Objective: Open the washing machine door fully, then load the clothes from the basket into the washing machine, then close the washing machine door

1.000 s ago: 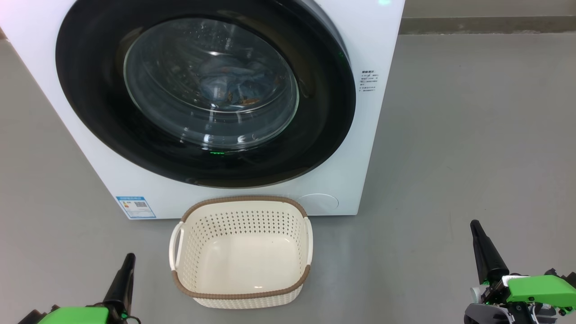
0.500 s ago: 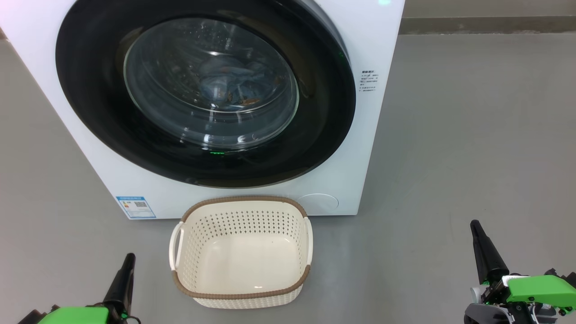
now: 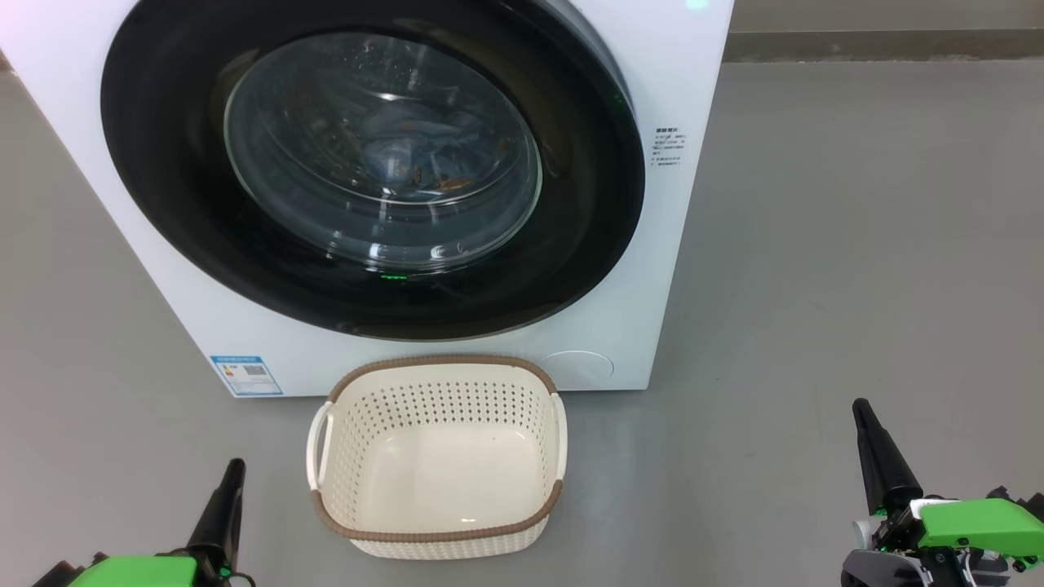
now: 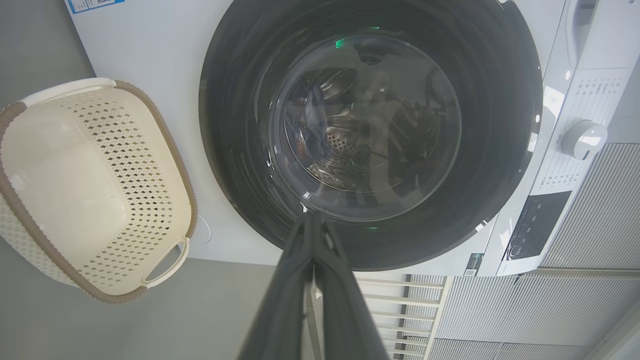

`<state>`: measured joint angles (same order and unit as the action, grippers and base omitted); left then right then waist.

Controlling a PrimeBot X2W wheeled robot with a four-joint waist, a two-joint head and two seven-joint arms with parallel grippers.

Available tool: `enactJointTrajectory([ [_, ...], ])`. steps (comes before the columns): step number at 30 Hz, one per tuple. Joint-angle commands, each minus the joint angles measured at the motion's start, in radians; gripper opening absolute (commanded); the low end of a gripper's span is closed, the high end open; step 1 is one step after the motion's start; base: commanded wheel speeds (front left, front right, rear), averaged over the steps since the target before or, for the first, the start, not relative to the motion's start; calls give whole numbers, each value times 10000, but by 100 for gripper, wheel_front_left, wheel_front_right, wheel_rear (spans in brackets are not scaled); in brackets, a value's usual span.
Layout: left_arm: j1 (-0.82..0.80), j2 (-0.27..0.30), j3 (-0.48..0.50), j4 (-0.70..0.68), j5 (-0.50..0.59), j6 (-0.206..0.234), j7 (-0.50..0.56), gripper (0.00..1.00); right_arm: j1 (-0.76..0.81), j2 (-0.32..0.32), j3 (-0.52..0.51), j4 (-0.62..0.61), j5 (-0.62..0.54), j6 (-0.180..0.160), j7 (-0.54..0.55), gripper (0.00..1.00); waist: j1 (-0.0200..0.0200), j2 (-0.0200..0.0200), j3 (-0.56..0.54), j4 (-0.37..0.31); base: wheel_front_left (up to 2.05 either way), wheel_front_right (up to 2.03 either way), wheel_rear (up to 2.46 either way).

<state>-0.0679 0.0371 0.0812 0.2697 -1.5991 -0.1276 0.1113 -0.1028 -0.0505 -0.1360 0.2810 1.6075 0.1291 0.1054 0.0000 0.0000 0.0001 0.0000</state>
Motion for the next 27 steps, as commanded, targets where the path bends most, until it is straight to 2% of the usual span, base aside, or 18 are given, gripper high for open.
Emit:
enactJointTrajectory([
  [1,-483,131,346,-183,-79,-25,31,0,-132,-11,222,-295,11,16,75,0,0,0,0,0,0,0,0],
  [27,-483,131,346,-182,-79,-26,31,0,-133,-9,219,-295,8,16,78,0,0,0,0,0,0,0,0],
])
